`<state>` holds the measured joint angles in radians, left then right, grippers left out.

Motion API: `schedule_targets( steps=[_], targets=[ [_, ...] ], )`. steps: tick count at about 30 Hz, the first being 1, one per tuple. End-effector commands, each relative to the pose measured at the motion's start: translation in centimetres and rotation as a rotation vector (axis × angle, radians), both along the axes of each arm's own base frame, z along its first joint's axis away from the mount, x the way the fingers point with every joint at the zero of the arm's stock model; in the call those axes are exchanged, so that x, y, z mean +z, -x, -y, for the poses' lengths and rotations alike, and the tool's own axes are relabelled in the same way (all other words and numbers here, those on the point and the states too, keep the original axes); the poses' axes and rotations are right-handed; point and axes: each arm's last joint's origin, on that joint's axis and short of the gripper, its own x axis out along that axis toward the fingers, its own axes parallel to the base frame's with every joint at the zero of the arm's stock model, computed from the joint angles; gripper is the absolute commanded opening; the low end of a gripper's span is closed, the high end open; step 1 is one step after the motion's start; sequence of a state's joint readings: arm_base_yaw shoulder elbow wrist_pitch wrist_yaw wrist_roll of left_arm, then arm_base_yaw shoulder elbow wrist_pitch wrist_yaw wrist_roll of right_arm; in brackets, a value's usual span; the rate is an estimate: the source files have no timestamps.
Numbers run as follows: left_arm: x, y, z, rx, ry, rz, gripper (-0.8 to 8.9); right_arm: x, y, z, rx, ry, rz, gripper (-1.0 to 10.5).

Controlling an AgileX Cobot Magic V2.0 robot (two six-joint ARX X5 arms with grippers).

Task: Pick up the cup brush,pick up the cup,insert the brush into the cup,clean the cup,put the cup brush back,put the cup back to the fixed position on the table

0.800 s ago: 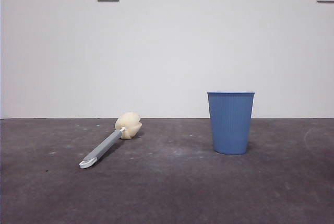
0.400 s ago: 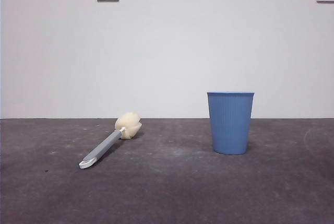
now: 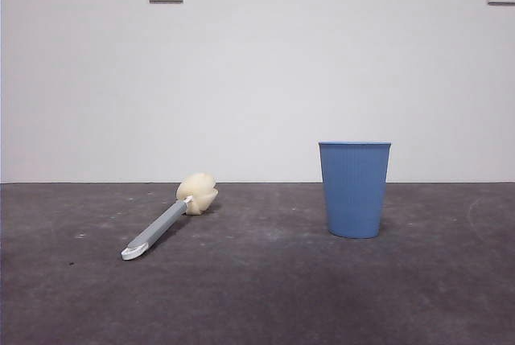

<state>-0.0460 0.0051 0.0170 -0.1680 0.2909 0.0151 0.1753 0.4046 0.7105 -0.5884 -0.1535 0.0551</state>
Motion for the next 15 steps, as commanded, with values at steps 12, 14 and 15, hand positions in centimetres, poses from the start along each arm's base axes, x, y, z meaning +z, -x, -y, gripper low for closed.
schedule_targets(
  steps=[12, 14, 15],
  targets=[
    [-0.4, -0.1, 0.0, 0.003, 0.003, -0.009, -0.04, -11.4, -1.0, 1.1, -0.139, -0.003, 0.151, 0.0],
    [-0.4, -0.1, 0.0, 0.003, 0.003, -0.009, -0.04, -12.8, -1.0, 1.2, -0.142, -0.003, 0.136, 0.0],
    [-0.4, -0.1, 0.0, 0.003, 0.003, -0.009, -0.04, -13.4, -1.0, 1.2, -0.142, -0.002, 0.131, 0.0]
  ],
)
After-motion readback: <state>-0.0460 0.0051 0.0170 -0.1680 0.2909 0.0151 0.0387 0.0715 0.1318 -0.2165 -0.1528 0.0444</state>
